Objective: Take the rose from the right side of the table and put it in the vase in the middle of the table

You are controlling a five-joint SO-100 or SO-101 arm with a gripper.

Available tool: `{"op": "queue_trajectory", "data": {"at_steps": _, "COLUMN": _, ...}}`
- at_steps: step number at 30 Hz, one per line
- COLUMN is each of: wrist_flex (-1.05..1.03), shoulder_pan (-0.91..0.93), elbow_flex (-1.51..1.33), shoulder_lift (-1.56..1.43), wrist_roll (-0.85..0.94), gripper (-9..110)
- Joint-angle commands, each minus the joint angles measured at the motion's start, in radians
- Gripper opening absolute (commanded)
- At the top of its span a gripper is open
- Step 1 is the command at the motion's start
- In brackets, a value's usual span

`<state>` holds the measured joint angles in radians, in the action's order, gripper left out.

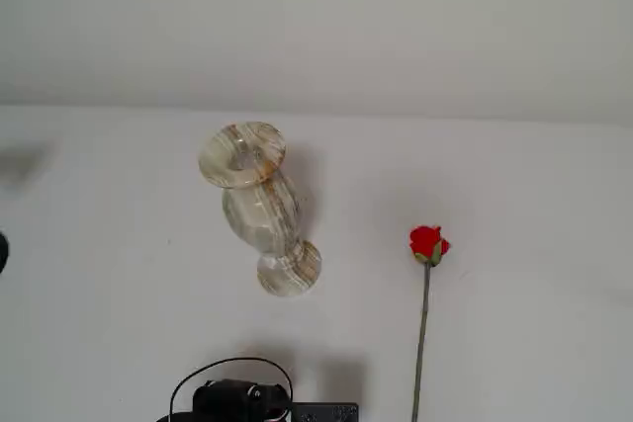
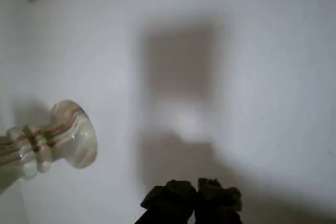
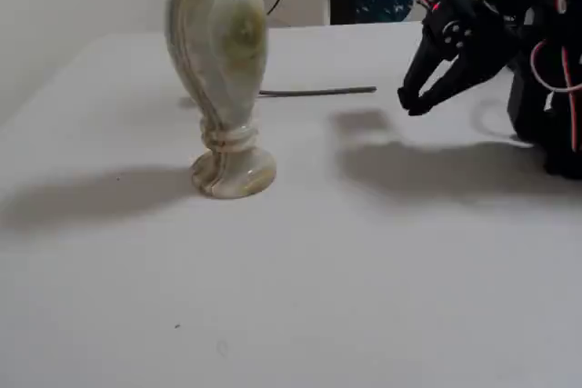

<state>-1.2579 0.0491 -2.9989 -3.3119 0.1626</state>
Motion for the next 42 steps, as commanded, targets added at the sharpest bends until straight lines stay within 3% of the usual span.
{"op": "queue_trajectory", "data": {"at_steps": 1, "wrist_flex": 0.002, "shoulder_pan": -0.038, "elbow_flex": 0.000, "shoulder_lift": -0.011, "wrist_roll": 0.003, "gripper": 0}}
{"op": "queue_trajectory", "data": {"at_steps": 21, "wrist_flex": 0.005, "shoulder_pan": -0.074, "elbow_flex": -0.002, "shoulder_lift": -0.012, "wrist_roll": 0.032, "gripper": 0}}
{"op": "queue_trajectory", "data": {"at_steps": 27, "wrist_flex": 0.178, "shoulder_pan": -0.081, "elbow_flex": -0.020, "shoulder_lift": -0.012, "wrist_roll": -0.044, "gripper": 1}}
{"op": "queue_trajectory", "data": {"at_steps": 32, "wrist_flex": 0.377, "shoulder_pan": -0.046, "elbow_flex": -0.003, "shoulder_lift": -0.003, "wrist_roll": -0.166, "gripper": 17}}
{"op": "queue_trajectory", "data": {"at_steps": 37, "wrist_flex": 0.589, "shoulder_pan": -0.028, "elbow_flex": 0.181, "shoulder_lift": 0.365, "wrist_roll": -0.331, "gripper": 22}}
{"op": "queue_trajectory", "data": {"at_steps": 42, "wrist_flex": 0.591, "shoulder_pan": 0.035, "elbow_flex": 0.591, "shoulder_lift": 0.881, "wrist_roll": -0.523, "gripper": 27}}
